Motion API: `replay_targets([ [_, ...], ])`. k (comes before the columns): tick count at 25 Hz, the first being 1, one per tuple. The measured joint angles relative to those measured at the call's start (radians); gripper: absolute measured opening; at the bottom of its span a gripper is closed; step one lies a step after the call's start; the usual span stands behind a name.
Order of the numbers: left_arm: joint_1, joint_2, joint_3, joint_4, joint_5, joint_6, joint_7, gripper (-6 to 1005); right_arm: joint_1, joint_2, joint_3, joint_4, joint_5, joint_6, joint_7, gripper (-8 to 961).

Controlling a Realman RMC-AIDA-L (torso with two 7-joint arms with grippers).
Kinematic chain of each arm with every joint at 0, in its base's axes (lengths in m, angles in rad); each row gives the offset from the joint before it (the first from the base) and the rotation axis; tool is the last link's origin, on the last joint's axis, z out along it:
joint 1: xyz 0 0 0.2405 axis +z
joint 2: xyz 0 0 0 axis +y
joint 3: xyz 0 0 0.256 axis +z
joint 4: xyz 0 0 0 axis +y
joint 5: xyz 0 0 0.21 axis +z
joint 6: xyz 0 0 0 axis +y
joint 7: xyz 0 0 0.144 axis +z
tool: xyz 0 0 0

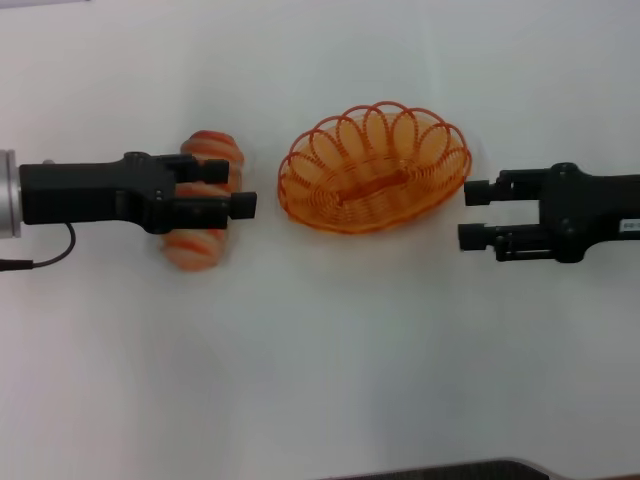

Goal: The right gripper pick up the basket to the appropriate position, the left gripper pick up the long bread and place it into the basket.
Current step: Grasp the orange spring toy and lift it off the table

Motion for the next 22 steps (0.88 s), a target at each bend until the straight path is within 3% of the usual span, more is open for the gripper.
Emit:
replay_targets([
  [6, -0.006, 0.013, -0.011, 0.009, 0.0, 0.015, -0.092, 823, -0.012, 0.019, -0.003, -0.009, -0.018, 0.062, -0.012, 715],
  [11, -0.037, 0.027, 0.029, 0.113, 0.009, 0.031, -0.333, 822, -0.011, 0.028, -0.002, -0.006, -0.019, 0.083, -0.019, 715],
  [17, -0.073, 0.022, 0.199, 0.404, 0.056, 0.018, -0.713, 803, -0.01, 0.033, 0.001, -0.005, -0.017, 0.108, -0.027, 715],
  [22, -0.153, 0.013, 0.324, 0.505, 0.225, -0.002, -0.944, 752, -0.011, 0.036, 0.005, -0.002, -0.013, 0.128, -0.032, 715],
])
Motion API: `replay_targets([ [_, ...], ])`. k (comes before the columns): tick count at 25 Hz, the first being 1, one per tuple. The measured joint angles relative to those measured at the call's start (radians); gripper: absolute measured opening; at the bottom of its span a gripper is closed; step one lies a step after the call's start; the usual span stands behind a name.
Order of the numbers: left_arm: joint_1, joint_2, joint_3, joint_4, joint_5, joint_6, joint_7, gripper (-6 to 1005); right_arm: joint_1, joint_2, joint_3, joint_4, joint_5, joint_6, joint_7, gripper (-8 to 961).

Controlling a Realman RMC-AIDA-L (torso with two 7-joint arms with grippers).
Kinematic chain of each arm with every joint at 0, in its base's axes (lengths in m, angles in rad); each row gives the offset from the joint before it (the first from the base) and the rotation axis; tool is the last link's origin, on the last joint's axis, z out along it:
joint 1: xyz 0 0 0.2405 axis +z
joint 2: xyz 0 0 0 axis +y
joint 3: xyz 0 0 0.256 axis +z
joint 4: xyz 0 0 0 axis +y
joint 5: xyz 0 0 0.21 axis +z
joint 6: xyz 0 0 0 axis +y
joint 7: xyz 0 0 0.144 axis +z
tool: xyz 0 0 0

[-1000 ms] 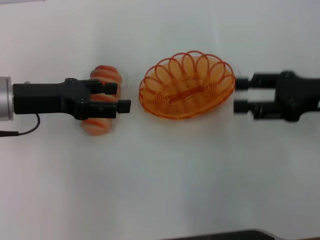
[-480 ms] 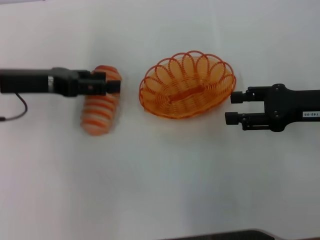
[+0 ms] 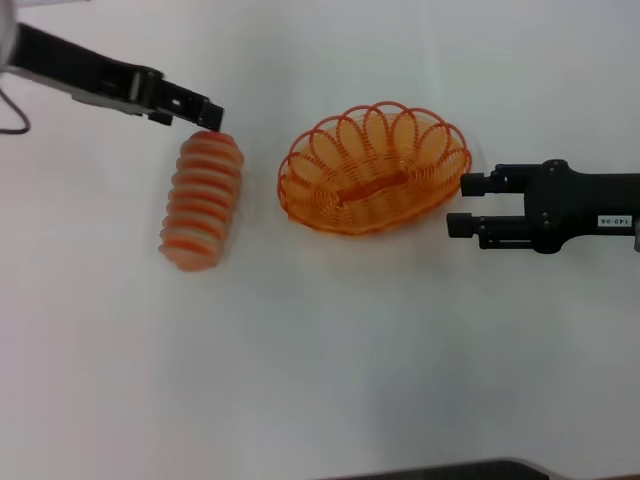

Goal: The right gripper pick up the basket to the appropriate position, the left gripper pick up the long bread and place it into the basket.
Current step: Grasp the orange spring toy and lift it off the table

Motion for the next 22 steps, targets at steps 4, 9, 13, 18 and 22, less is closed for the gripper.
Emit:
replay_targets([
  [4, -0.043, -0.035, 0.1, 0.011, 0.13, -0.074, -0.086, 752, -0.002, 0.005, 0.018, 0.003, 0.001, 0.004, -0.01, 715],
  [9, -0.079, -0.08, 0.153, -0.042, 0.265, -0.173, -0.126, 752, 0.001, 0.006, 0.048, 0.014, 0.004, -0.005, -0.016, 716],
  [13, -0.076, -0.09, 0.222, -0.08, 0.304, -0.242, -0.171, 751, 0.002, 0.007, 0.059, 0.015, 0.005, -0.013, -0.018, 716],
  [18, -0.074, -0.09, 0.262, -0.146, 0.329, -0.312, -0.2, 751, 0.007, 0.007, 0.061, 0.025, 0.007, -0.014, -0.018, 716],
  [22, -0.08, -0.091, 0.265, -0.197, 0.35, -0.336, -0.207, 751, 0.008, 0.007, 0.062, 0.025, 0.007, -0.015, -0.019, 716],
])
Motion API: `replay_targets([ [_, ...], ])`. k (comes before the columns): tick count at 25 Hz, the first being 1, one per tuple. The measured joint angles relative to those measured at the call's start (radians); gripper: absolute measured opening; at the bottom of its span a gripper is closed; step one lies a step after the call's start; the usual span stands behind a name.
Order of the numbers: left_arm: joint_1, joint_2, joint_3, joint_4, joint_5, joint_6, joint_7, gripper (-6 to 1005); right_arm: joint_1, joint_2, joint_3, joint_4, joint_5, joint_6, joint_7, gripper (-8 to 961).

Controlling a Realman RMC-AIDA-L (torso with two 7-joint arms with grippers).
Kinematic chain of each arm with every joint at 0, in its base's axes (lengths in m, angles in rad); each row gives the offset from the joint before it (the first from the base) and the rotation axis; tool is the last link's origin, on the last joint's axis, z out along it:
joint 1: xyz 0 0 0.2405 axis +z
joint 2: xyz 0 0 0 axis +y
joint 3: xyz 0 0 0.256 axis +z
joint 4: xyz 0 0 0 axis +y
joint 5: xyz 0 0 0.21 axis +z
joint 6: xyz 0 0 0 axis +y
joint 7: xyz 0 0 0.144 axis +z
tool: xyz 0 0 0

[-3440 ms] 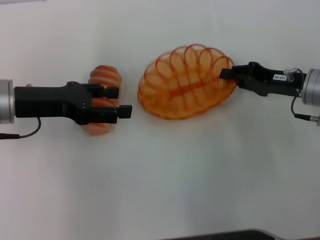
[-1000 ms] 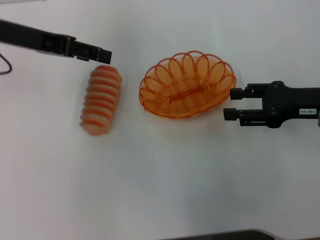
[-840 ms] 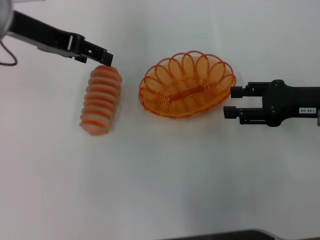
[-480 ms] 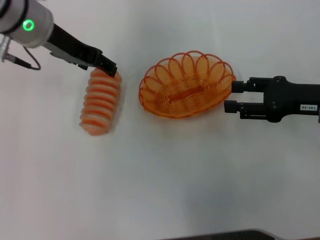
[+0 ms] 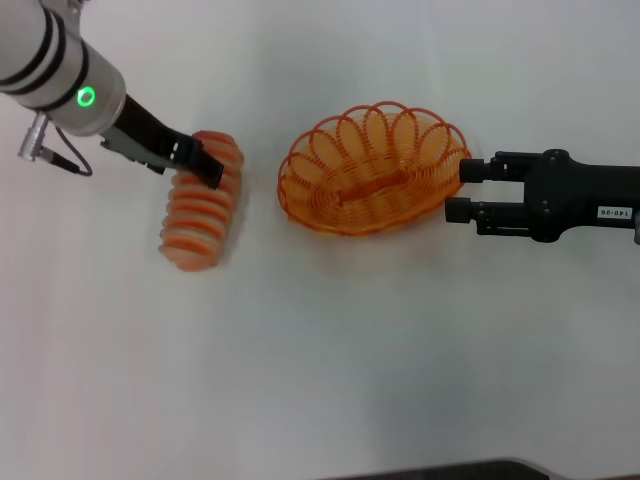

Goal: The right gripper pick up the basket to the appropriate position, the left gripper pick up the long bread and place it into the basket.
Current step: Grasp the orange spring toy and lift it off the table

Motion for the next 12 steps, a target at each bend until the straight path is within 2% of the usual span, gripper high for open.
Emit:
replay_targets([
  [8, -0.005, -0.001, 0.011, -0.043, 0.003, -0.019, 0.004, 740, 0.004, -0.001, 0.0, 0.009, 0.003, 0.0, 0.001, 716],
  [12, -0.006, -0.001, 0.013, -0.054, -0.003, -0.02, 0.015, 626, 0.006, -0.004, 0.0, 0.023, 0.009, 0.0, 0.0, 716],
])
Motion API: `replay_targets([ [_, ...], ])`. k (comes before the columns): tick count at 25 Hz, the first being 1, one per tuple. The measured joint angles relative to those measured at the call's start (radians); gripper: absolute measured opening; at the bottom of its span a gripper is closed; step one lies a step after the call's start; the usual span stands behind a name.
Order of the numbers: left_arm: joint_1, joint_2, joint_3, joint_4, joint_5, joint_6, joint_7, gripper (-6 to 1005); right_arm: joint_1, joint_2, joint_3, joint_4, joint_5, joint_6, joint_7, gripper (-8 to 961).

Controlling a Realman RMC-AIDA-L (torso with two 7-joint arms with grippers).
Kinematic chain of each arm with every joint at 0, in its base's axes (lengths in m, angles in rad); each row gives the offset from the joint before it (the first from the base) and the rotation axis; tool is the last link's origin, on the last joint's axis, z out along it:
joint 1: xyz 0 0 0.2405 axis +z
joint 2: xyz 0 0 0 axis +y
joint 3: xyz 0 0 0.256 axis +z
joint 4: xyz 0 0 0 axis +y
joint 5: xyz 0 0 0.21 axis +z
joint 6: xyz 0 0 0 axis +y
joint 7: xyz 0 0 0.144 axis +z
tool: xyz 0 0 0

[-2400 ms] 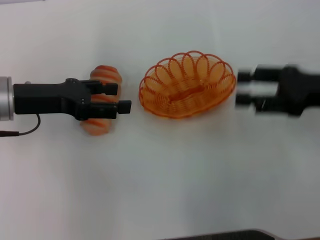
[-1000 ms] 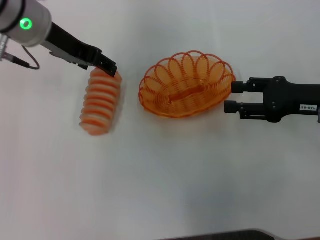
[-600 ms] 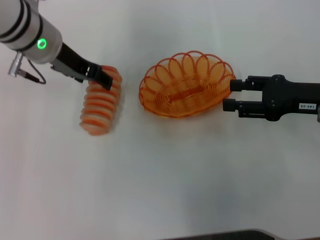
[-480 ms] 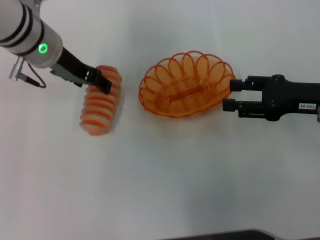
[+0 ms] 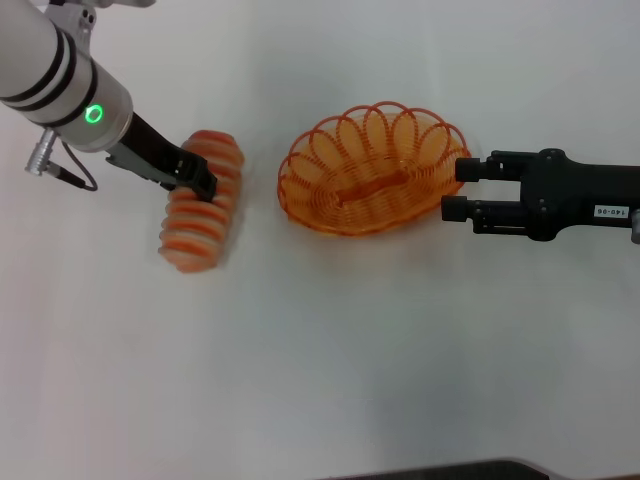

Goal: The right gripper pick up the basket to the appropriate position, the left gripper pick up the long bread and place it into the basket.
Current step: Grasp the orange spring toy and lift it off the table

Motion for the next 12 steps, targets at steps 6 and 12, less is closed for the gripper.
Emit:
replay_targets([
  [6, 0.0, -0.001, -0.006, -0.001, -0.01, 0.0, 0.015, 461, 0.001, -0.001, 0.0, 0.001, 0.001, 0.0, 0.0, 716],
  [12, 0.002, -0.001, -0.011, 0.003, -0.027, 0.0, 0.037, 365, 0.001, 0.0, 0.0, 0.001, 0.002, 0.0, 0.0, 715],
])
